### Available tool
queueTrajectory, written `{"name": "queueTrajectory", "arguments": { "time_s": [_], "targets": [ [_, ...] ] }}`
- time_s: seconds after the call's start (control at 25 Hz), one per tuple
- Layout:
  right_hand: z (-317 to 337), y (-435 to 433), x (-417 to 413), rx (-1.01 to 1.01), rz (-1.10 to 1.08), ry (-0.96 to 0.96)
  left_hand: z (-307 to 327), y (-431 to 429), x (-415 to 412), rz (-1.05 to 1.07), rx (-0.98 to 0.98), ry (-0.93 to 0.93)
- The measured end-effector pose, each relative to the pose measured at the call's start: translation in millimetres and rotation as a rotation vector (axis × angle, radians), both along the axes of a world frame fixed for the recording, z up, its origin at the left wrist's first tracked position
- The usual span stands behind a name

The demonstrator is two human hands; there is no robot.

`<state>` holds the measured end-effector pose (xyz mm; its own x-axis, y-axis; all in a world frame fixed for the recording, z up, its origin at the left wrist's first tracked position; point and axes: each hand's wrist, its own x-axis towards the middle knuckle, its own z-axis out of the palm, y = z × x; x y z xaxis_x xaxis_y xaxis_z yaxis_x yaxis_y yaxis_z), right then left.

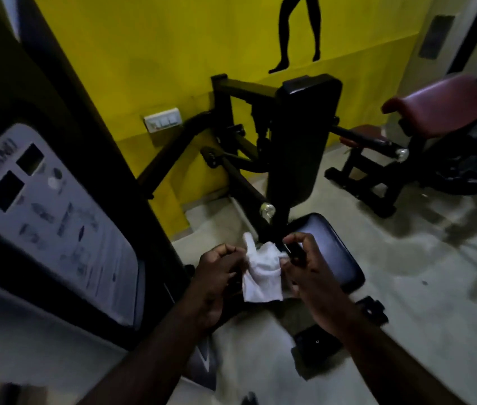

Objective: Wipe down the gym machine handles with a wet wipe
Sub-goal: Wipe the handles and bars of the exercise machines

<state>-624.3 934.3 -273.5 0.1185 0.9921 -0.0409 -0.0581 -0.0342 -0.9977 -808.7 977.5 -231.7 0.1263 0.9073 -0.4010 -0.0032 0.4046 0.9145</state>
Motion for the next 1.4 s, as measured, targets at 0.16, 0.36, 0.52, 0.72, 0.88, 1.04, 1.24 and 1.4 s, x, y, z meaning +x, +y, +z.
{"name": "queueTrajectory", "arguments": {
  "time_s": [0.16,0.36,0.52,0.72,0.88,1.04,1.24,1.4],
  "targets": [
    [2.9,73.7,10.1,0.187,0.172,-0.417,-10.5,62.8,4.5,-0.013,0.071,0.005],
    [21.2,144.2,26.8,0.249,0.248,-0.787,-9.8,127.6,16.8,0.002,0.117,0.004],
    [34.2,174.2,26.9,0.388,0.204,-0.795,-0.9,170.3,29.4,0.021,0.111,0.008],
    [30.9,263.2,44.0,0.312,0.267,-0.800,-1.0,227.2,27.6,0.211,0.130,0.071],
    [1.3,344.4,62.4,0.036,0.237,-0.760,-11.3,301.1,22.8,0.262,0.126,0.113],
    [-17.0,439.0,58.8,-0.007,0.165,-0.749,-42.8,412.7,9.1,0.241,0.179,0.318],
    [-45.3,547.8,16.3,0.180,0.113,-0.828,-89.1,552.7,-12.5,0.048,0.301,0.699],
    [-67.7,602.5,-26.1,0.012,0.439,-0.967,-131.6,630.0,-8.1,-0.104,0.434,0.723]
  ]
}}
